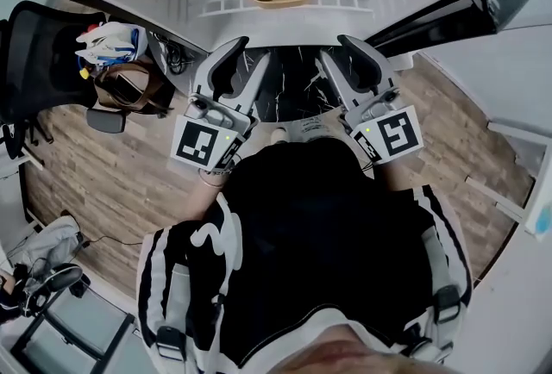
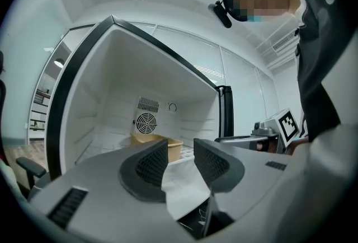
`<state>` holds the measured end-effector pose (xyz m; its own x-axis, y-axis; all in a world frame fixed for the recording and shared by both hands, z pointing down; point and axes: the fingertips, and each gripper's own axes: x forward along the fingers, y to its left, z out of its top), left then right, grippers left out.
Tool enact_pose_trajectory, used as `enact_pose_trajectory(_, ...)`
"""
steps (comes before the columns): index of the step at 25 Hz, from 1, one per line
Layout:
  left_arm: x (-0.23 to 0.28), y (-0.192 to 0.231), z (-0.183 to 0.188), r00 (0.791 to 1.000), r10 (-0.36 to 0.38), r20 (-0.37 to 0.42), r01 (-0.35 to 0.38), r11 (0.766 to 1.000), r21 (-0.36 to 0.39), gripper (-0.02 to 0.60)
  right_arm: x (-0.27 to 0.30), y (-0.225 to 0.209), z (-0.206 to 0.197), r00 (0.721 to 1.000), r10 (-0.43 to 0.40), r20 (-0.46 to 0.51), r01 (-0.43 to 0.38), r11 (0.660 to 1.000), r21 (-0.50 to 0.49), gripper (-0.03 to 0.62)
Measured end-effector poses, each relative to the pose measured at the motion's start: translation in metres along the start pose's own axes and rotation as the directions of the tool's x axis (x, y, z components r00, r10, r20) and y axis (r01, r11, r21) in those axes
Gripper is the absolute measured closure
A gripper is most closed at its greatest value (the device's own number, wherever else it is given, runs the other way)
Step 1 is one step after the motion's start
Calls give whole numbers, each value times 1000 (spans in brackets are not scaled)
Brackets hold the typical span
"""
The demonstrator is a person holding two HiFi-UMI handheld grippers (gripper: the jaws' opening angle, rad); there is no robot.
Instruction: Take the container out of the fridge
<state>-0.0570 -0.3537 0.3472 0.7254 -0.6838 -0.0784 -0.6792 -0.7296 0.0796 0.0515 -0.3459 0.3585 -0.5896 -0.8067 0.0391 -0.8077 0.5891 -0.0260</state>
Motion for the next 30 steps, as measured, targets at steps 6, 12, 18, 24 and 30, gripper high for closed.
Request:
enact_pose_trajectory(6, 5, 7, -3, 1000, 13, -4, -13, 1000, -9, 448, 10, -7, 1, 1000, 5, 3, -5, 1000, 2, 467)
enact_pose_trajectory(12, 9, 14, -5, 1000, 29, -6, -30, 1000, -10, 446, 17, -11, -1, 1000, 18, -10, -18, 1000, 2, 464)
enact_pose_trajectory(18, 13, 20, -7, 999, 39, -10, -39, 999, -15, 440, 24, -14, -5, 999, 20, -25, -20, 1000, 7, 459)
enact_pose_trajectory(24, 19, 25, -12, 999, 44, -25, -44, 999, -7, 439, 29, -20, -10, 999, 19, -51, -18, 1000, 12, 452)
enact_pose_trajectory(30, 25, 29, -19, 998, 48, -43, -48, 999, -2, 434, 37, -22, -14, 998, 27, -63, -27, 1000, 13, 445)
